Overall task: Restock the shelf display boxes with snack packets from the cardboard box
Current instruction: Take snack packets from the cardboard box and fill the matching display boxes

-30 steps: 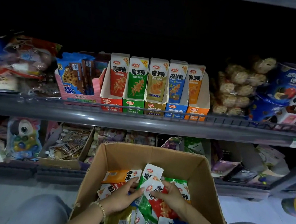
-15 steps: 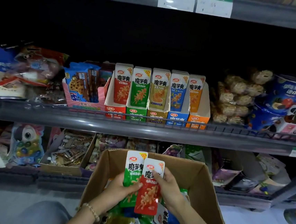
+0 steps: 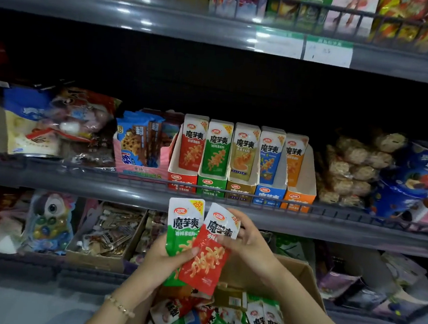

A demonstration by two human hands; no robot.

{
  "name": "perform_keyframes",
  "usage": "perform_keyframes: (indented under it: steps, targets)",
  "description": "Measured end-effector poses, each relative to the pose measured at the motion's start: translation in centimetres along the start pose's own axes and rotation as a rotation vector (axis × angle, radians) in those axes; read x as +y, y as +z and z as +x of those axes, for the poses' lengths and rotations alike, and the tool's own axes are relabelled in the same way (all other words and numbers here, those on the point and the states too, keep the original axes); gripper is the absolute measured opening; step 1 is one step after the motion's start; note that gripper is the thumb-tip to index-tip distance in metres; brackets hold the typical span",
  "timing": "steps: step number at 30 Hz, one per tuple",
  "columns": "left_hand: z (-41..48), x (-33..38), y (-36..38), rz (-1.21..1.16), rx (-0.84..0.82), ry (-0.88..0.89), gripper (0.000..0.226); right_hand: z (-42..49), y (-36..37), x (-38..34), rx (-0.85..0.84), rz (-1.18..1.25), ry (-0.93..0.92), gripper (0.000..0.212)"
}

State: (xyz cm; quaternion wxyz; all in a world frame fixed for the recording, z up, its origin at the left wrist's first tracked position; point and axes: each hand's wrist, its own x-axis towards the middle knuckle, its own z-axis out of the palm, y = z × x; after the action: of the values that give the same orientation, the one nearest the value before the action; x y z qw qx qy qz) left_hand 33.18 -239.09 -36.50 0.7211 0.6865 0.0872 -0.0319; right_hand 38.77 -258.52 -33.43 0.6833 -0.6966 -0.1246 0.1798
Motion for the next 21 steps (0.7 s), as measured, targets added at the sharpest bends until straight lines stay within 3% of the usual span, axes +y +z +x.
perform_keyframes:
  steps: [5, 14, 21]
  targets:
    - [1.1, 3.1, -2.1, -0.014, 0.025, 0.045, 0.038, 2.2, 1.1, -3.5, -0.046, -0.048, -0.068, 0.060]
    - [4.5, 8.7, -7.4, 0.074, 0.147, 0.215, 0.017, 9.1, 0.9, -10.6, 0.197, -0.042, -0.285, 0.063]
    - [8.3, 11.0, -9.7, 0.080, 0.240, 0.256, 0.020, 16.7, 1.9, -12.6, 0.288, -0.030, -0.378, 0.057]
